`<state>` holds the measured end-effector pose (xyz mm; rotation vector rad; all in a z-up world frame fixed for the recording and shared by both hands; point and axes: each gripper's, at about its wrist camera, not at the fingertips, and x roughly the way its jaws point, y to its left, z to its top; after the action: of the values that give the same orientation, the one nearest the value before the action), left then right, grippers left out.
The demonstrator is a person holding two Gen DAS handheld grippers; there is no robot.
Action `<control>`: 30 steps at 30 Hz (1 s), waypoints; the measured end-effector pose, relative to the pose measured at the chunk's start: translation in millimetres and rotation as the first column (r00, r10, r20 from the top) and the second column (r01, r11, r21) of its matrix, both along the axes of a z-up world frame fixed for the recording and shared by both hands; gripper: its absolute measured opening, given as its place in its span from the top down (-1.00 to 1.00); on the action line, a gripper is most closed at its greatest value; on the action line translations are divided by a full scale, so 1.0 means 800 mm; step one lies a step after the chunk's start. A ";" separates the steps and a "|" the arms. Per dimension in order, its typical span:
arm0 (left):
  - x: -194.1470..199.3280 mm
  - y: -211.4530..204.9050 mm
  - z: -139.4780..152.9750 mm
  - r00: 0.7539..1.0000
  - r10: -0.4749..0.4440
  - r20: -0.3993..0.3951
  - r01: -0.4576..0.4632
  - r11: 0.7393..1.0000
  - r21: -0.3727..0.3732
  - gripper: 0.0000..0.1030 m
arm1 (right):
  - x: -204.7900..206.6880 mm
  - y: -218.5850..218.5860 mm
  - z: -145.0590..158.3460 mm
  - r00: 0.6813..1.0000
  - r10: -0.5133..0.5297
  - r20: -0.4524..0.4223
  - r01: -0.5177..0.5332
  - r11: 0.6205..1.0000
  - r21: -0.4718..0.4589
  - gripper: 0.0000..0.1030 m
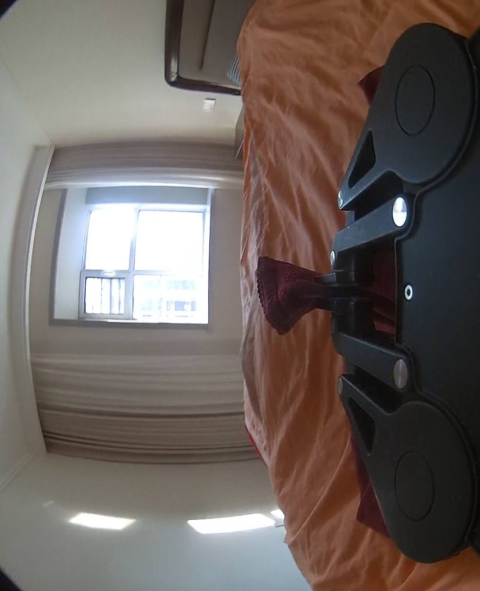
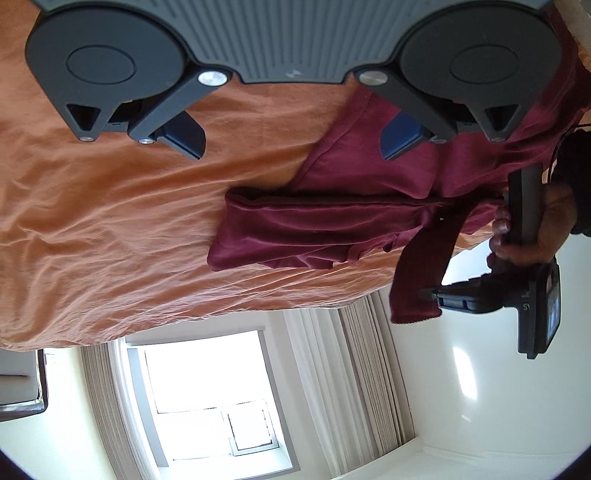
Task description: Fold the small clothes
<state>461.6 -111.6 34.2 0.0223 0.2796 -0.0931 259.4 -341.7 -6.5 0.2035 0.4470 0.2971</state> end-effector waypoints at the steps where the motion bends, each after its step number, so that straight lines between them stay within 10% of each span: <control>1: -0.007 -0.011 -0.019 0.999 -0.036 -0.025 0.036 0.999 0.008 0.92 | 0.000 -0.002 -0.001 1.000 -0.002 -0.001 0.002 1.000 -0.003 -1.00; 12: -0.017 -0.034 -0.050 0.958 -0.191 -0.213 0.188 0.982 -0.036 0.66 | 0.003 -0.009 -0.009 0.999 -0.031 -0.022 0.031 0.999 0.005 -1.00; 20: -0.026 -0.013 -0.039 0.926 -0.273 -0.260 0.253 0.961 -0.108 -0.36 | 0.006 -0.002 0.001 1.000 -0.022 0.004 0.022 1.000 -0.006 -1.00; 26: -0.037 0.040 -0.014 0.952 -0.153 -0.264 0.150 0.988 -0.030 -0.97 | 0.023 0.012 0.021 0.999 0.020 0.033 -0.020 1.000 0.019 -1.00; 30: -0.040 0.107 0.004 0.967 0.015 -0.254 0.006 0.997 0.080 -0.99 | 0.049 0.034 0.031 0.997 0.075 0.031 -0.075 0.997 0.022 -1.00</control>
<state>429.3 -26.0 37.6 0.0902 0.5400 -0.0803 298.9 -314.6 18.5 0.2053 0.4223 0.3786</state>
